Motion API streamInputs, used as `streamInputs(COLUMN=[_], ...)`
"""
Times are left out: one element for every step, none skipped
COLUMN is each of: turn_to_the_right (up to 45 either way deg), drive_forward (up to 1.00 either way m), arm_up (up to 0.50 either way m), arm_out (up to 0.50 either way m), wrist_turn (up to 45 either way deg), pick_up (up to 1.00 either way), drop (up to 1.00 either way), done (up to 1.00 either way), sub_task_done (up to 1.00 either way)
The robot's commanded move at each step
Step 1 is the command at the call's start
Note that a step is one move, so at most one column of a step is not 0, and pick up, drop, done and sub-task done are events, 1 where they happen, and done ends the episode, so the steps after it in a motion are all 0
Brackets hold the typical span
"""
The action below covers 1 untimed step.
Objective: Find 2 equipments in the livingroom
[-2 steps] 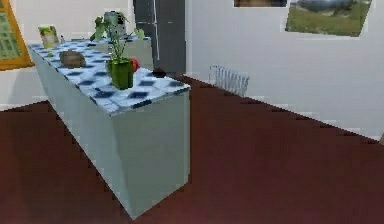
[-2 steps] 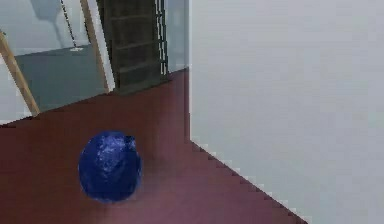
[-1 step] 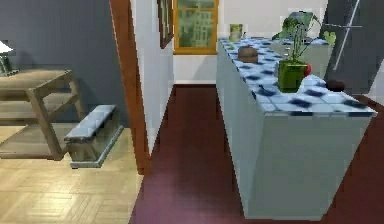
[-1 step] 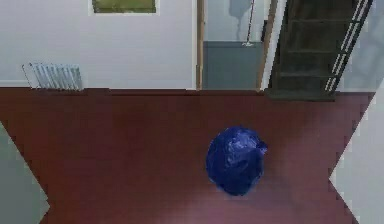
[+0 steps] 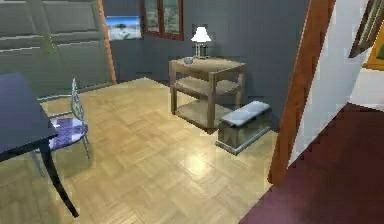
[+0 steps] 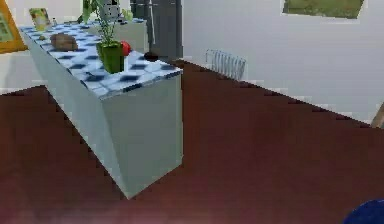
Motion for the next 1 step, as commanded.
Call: streamInputs(turn_to_the_right=[-45.0], drive_forward=[0.0], arm_up=[0.0], arm_out=[0.0], wrist_turn=[0.0], pick_up=[0.0], drop=[0.0], done=[0.0], sub_task_done=[0.0])
